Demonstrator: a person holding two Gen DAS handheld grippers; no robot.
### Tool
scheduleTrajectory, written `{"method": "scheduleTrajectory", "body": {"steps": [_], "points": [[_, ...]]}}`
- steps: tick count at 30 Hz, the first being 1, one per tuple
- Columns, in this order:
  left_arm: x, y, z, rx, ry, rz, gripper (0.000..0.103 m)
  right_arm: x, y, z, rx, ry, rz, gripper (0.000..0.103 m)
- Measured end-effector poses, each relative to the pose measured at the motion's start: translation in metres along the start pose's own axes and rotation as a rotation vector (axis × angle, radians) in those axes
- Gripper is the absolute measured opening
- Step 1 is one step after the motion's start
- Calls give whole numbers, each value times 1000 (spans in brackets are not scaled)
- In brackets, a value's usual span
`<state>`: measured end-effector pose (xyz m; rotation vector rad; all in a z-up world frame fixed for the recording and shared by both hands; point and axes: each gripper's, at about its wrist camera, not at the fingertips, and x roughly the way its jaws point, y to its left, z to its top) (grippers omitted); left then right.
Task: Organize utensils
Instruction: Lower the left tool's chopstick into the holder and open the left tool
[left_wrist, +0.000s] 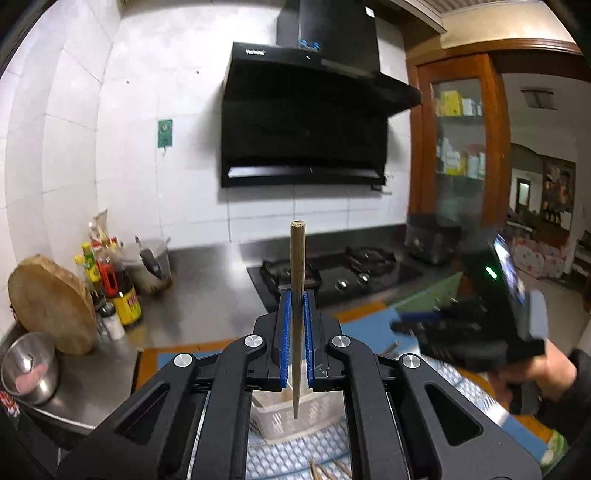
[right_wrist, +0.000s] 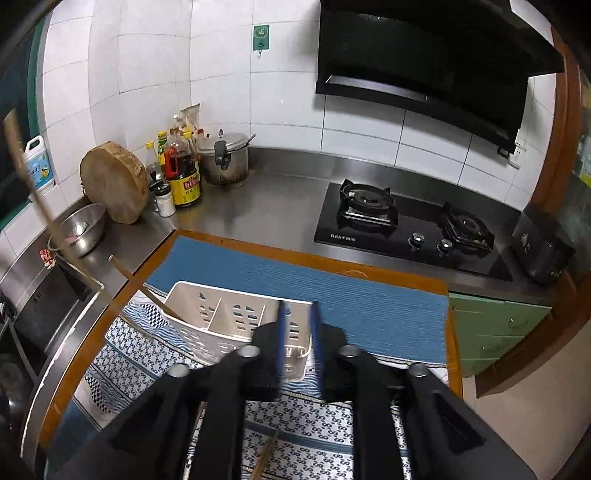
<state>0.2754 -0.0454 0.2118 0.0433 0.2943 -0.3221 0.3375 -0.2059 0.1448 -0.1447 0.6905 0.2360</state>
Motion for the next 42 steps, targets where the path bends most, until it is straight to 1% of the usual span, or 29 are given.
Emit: {"method": "scheduleTrajectory", "body": {"steps": [1,5,7,9,11,15,16,18,20,21,22,23,25,26,28,29,31,32,33,35,36,42], "points": [[6,2,4,-2,-5,14,6,-1,-1,0,-2,-6,0,30],[25,9,10,-25,-8,37,6,-12,-1,-6,-36,-30,-9,33],[35,13,8,-43,-7,39,6,-17,-2,-10,-46,-38,-9,42],[47,18,3,-62,-2,44,6,-19,-4,-15,-47,-45,-10,44],[57,22,-6,-82,20,43,6,-21,-6,-21,-46,-47,-5,49],[78,32,-26,-118,65,57,6,-23,-6,-35,-48,-53,2,50],[83,34,-31,-127,79,56,6,-23,-6,-39,-48,-55,4,51],[90,38,-40,-141,109,50,6,-24,-6,-48,-46,-52,21,56],[95,40,-48,-153,137,37,6,-25,-5,-56,-46,-50,21,58],[97,40,-51,-150,146,39,6,-25,-4,-59,-44,-47,26,59],[97,38,-53,-140,151,45,6,-25,-4,-63,-41,-43,32,63],[97,37,-54,-129,155,59,8,-26,-3,-67,-41,-43,34,65],[95,35,-55,-119,164,55,8,-30,0,-79,-40,-44,43,71],[93,33,-56,-110,164,62,10,-32,1,-83,-39,-44,45,72],[87,30,-56,-99,159,80,19,-35,2,-93,-36,-42,47,81],[83,30,-56,-98,154,83,25,-38,4,-99,-36,-42,49,84],[72,28,-58,-98,145,85,33,-45,8,-114,-39,-45,47,86],[66,27,-59,-99,141,88,41,-49,10,-123,-42,-46,43,87],[57,26,-63,-104,137,92,45,-52,12,-129,-42,-48,39,88],[42,24,-71,-109,142,87,46,-59,17,-148,-44,-46,30,90],[37,23,-75,-110,146,89,48,-61,20,-156,-45,-42,26,90],[-8,12,-123,-133,193,78,54,-72,37,-210,-42,-12,10,91]]}}
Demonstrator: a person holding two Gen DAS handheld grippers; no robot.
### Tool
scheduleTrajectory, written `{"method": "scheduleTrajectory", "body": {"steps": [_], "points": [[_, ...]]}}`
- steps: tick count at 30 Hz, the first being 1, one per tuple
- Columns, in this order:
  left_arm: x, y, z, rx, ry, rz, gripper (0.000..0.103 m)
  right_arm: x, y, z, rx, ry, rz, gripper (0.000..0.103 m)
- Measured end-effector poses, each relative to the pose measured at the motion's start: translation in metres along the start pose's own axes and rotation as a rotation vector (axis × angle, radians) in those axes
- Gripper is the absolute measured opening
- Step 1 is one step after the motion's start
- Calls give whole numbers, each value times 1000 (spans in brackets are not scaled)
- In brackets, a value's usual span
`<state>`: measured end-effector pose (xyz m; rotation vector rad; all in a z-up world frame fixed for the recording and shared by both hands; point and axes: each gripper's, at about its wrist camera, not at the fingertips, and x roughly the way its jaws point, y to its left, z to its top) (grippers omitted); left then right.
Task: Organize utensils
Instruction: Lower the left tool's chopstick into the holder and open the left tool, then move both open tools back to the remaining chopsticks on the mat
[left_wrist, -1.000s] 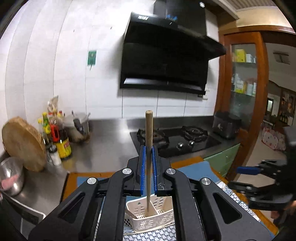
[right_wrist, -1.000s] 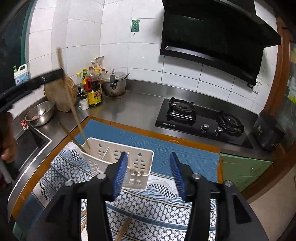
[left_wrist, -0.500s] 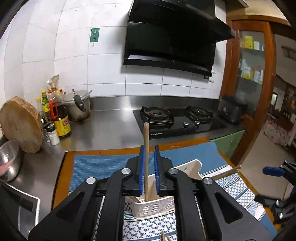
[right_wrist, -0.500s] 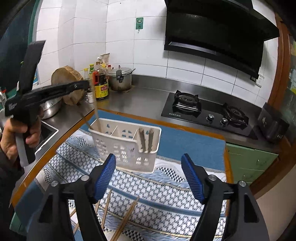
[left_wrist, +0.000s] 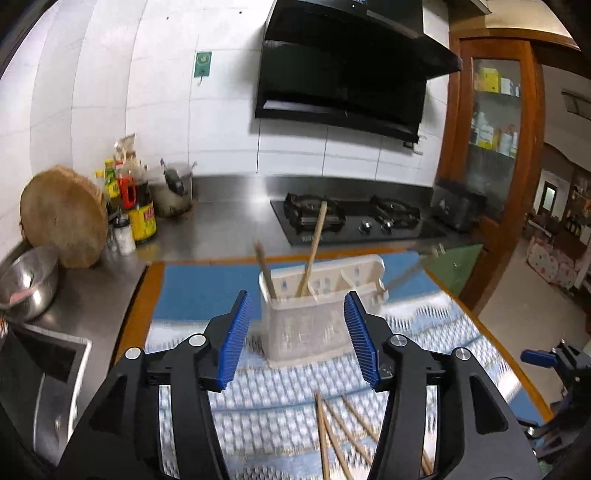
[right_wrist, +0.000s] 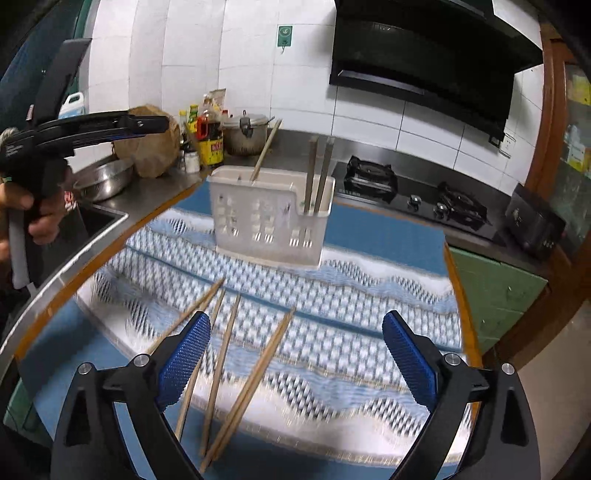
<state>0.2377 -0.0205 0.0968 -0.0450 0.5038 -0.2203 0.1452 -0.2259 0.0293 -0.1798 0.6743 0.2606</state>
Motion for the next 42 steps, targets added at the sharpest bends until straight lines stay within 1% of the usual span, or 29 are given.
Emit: {"method": "scheduleTrajectory", "body": {"steps": [3,5,9,12,14,18,21,29,33,42], "points": [[-14,1,-29,-13,29,0,55,-2,5,-20,24,14,5,92],[-20,2,-47,-23,45,3,56,-3,10,-37,40,22,-12,92],[-31,5,-84,-40,84,22,56,2,17,-66,77,71,9,93],[-40,8,-108,-62,100,41,56,5,28,-89,75,100,-11,93],[-43,9,-118,-69,105,50,58,7,33,-101,73,114,-26,93],[-47,11,-139,-83,125,57,58,10,37,-119,64,137,-70,93],[-48,10,-152,-93,145,57,58,16,37,-127,54,153,-97,93],[-47,18,-177,-131,192,60,58,34,37,-133,38,189,-105,93],[-46,23,-185,-152,207,63,58,39,38,-131,37,193,-100,93],[-43,20,-194,-155,228,57,58,45,36,-130,35,207,-115,93]]}}
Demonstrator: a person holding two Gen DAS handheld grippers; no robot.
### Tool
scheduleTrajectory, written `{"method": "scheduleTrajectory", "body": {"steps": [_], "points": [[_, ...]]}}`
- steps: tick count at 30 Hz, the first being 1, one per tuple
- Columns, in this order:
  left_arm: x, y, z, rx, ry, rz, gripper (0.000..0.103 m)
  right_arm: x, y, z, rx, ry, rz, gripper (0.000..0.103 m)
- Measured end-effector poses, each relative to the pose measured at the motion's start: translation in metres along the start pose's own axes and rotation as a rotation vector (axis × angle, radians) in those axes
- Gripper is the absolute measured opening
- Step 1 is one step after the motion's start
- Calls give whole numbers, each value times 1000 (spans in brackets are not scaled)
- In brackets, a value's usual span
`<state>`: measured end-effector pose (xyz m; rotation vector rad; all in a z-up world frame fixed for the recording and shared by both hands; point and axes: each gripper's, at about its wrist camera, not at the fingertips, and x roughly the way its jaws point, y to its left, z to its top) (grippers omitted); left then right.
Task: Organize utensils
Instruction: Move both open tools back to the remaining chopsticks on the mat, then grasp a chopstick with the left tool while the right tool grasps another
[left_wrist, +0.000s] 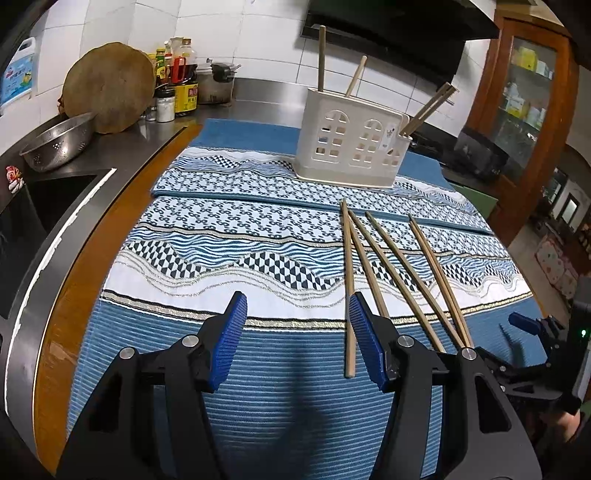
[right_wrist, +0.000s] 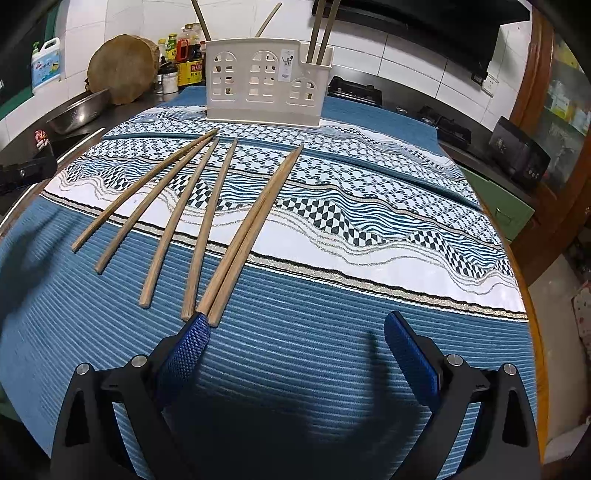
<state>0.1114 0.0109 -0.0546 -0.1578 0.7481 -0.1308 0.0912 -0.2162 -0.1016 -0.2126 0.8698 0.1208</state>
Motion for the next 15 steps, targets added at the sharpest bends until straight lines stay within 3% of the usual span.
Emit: {"method": "scheduleTrajectory", "body": {"steps": [9,15], "points": [[6,-4,-7,6,29,-4,58,8,13,9,-51,6,-16,89],[7,0,-8,2,31,-1,58,10,7,12,-19,18,-18,71]]}}
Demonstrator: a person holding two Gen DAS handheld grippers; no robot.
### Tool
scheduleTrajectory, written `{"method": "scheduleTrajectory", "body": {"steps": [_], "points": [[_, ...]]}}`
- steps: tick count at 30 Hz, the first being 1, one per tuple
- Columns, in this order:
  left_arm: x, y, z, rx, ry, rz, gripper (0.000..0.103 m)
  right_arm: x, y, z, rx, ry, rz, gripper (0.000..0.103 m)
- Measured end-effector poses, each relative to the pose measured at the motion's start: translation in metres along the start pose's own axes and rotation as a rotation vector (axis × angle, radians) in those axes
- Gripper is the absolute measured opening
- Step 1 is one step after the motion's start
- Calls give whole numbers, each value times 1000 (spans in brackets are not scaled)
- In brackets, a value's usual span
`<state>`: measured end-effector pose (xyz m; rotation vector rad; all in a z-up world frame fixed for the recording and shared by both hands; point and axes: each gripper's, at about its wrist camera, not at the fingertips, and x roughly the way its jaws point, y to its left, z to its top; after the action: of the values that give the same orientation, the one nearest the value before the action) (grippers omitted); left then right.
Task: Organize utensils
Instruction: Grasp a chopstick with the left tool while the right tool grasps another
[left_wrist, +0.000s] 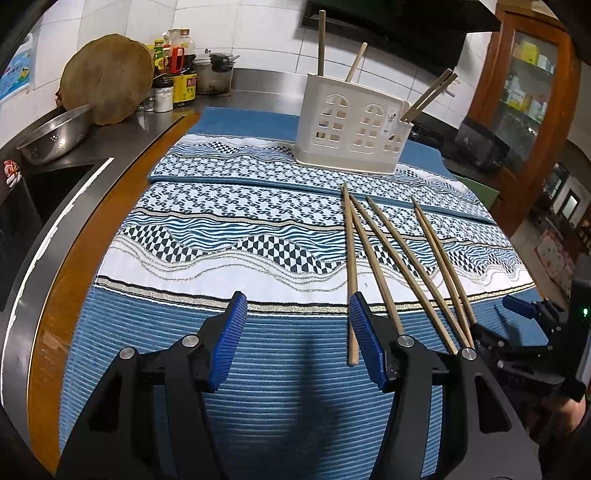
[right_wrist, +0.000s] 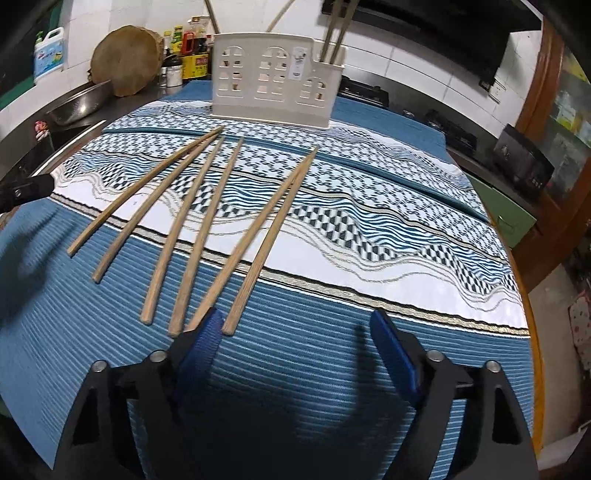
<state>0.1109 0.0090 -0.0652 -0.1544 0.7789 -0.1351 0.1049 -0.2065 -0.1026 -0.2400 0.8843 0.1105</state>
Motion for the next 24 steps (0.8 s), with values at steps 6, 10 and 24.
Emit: {"method": "scheduleTrajectory", "body": {"steps": [6,10,24], "points": [[4,-8,-4,32,12,-19,58,0,-6,4,44,11,35,54],[7,-19,-7,75,24,-41,56,4,-1,7,48,16,57,43],[43,-45,-15,186,117,-95,24,7,-10,7,102,12,118,8]]}}
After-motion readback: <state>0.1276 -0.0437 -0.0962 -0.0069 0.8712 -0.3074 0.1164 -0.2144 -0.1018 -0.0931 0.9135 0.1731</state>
